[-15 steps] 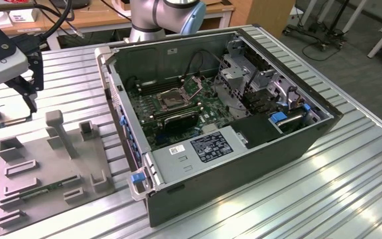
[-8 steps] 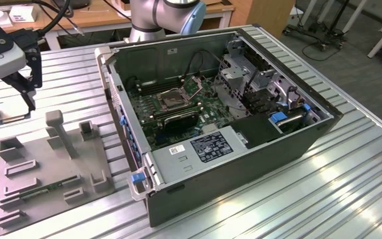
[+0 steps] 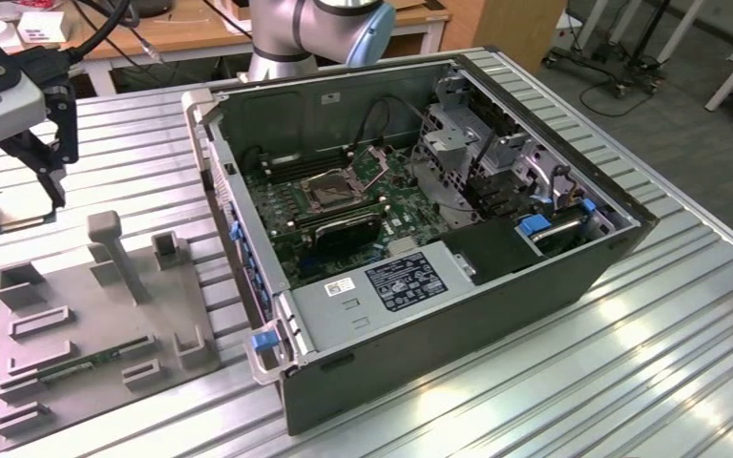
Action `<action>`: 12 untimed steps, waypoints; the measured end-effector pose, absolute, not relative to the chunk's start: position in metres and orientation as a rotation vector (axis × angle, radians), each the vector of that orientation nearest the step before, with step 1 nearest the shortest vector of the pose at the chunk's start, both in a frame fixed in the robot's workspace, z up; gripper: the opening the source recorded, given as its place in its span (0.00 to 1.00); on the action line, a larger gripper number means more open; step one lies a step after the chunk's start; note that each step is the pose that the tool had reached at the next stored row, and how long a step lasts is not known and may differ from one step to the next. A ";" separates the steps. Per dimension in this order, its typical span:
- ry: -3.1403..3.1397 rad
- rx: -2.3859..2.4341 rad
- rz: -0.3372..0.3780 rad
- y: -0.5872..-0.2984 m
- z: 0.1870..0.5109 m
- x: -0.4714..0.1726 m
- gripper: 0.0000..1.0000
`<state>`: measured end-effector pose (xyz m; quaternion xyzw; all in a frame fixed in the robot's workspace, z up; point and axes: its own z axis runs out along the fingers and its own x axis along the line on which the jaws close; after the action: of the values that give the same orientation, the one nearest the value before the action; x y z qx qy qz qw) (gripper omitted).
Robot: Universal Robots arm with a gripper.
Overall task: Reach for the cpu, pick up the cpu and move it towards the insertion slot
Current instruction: 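Pick up the cpu and move it towards the insertion slot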
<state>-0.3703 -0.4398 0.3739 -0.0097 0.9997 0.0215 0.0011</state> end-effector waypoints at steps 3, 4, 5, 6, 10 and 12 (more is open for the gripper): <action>3.139 -0.030 0.067 -0.440 0.374 -0.370 0.54; 3.139 -0.030 0.067 -0.440 0.374 -0.370 0.54; 3.139 -0.030 0.067 -0.440 0.374 -0.369 0.54; 3.139 -0.031 0.067 -0.440 0.374 -0.368 0.54; 3.139 -0.030 0.067 -0.440 0.374 -0.366 0.54; 3.139 -0.030 0.067 -0.440 0.374 -0.366 0.54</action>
<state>-0.3662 -0.4398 0.3739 -0.0096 0.9997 0.0215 0.0011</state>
